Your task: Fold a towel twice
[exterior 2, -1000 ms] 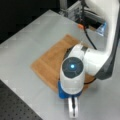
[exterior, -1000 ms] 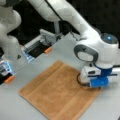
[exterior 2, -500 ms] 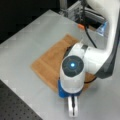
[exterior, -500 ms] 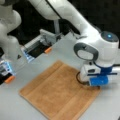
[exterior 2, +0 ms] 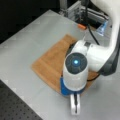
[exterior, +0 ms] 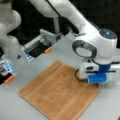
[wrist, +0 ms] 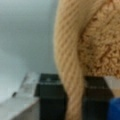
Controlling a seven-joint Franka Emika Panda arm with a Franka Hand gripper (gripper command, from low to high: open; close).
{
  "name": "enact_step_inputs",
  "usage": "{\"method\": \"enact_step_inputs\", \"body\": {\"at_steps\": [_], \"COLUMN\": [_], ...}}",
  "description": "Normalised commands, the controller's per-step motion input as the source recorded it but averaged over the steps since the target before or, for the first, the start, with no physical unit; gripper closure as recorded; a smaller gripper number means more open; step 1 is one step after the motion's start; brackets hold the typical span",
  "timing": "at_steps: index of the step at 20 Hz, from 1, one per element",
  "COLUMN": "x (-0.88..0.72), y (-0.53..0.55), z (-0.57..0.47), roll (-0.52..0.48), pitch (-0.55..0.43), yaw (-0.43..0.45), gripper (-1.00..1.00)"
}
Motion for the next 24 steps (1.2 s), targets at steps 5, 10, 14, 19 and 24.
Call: {"method": "enact_step_inputs", "body": {"at_steps": [5,10,14,19,24], "x": [-0.86,-0.87,-0.56,-0.38,-0.36], "y": [-0.11,-0.24,-0.22,-0.16,-0.09], "z": [0.18,0.15,0.00,-0.05,-0.06], "roll": [-0.030,-0.016,-0.011,-0.010,-0.001], "pitch": [-0.226,-0.185,-0.160,-0.109,-0.072], "yaw": [0.081,0.059,0.002,-0.087,-0.100], "gripper": [1.00,1.00,1.00,1.00,1.00]}}
